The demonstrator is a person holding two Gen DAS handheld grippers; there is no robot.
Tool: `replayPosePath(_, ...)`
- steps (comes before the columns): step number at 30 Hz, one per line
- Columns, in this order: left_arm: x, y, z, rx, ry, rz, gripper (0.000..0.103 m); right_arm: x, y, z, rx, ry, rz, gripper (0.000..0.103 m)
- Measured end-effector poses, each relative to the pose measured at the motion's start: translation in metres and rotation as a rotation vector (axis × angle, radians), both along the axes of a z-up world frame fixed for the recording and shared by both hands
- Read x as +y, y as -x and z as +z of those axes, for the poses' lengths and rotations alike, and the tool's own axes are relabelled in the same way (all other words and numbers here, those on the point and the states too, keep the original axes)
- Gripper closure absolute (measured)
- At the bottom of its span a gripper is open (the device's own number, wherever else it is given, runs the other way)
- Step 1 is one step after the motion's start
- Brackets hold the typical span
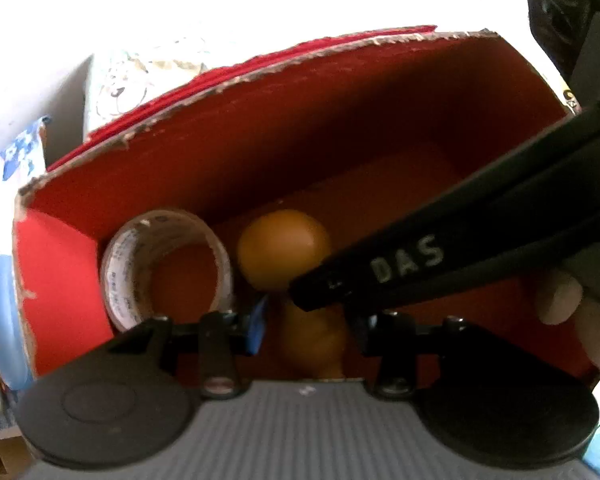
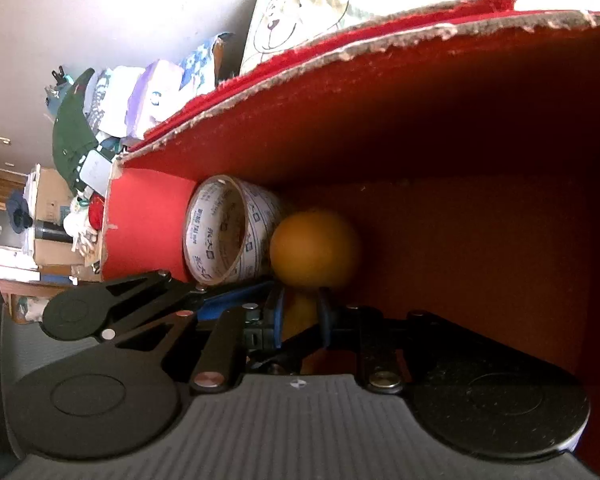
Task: Organize objects
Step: 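Carry the gourd with the right gripper over the red box, then lower the gourd beside the tape roll and open the right gripper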
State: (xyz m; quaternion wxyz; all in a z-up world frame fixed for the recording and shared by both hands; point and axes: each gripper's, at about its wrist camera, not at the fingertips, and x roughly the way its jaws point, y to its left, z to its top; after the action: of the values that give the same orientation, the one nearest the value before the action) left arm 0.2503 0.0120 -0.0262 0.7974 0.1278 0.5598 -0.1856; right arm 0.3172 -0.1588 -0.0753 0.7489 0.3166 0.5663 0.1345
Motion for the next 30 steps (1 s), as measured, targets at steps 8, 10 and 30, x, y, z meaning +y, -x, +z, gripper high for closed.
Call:
replayPosePath(8, 0.001, 0.002, -0.002, -0.015, -0.029, 0.028, 0.058, -0.002, 0.002, 0.001, -0.013, 0.009, -0.025, 0.082)
replayPosePath(10, 0.001, 0.002, -0.003, -0.018, -0.04, 0.035, 0.057, -0.002, 0.002, 0.001, -0.011, 0.013, -0.025, 0.081)
replayPosePath(30, 0.003, 0.007, -0.001, -0.05, -0.018, 0.057, 0.051, -0.027, 0.014, -0.002, -0.073, -0.038, -0.235, 0.082)
